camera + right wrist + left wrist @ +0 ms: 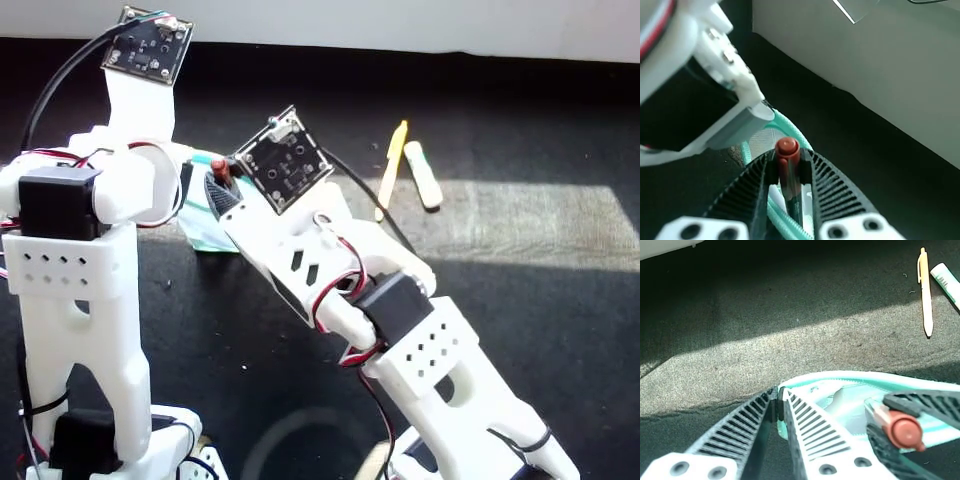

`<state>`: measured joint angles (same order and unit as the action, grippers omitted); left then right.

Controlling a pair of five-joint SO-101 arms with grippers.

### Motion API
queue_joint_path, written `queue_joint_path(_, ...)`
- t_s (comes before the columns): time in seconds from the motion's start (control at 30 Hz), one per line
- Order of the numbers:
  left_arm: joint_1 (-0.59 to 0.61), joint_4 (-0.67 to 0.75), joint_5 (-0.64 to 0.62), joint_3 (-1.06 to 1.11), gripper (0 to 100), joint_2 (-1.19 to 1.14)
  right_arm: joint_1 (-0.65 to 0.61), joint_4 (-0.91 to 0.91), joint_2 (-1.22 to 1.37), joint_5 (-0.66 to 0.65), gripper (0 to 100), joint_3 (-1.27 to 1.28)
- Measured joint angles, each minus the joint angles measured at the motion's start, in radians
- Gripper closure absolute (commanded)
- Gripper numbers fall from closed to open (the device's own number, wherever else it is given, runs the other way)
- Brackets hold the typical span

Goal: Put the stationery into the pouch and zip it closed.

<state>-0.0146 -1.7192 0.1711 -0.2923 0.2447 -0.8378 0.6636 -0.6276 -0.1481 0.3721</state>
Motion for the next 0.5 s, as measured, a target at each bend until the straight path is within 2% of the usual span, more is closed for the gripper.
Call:
queue_joint_path(0.2, 0.0, 0.0, 0.0, 0.0, 99, 0.0, 0.0, 0.023, 0.003, 0.0, 87.9, 0.005)
queue_joint_path(0.5, 0.0, 0.0, 0.0, 0.0, 99, 0.0, 0.0, 0.124, -0.034, 0.0, 87.9, -0.063)
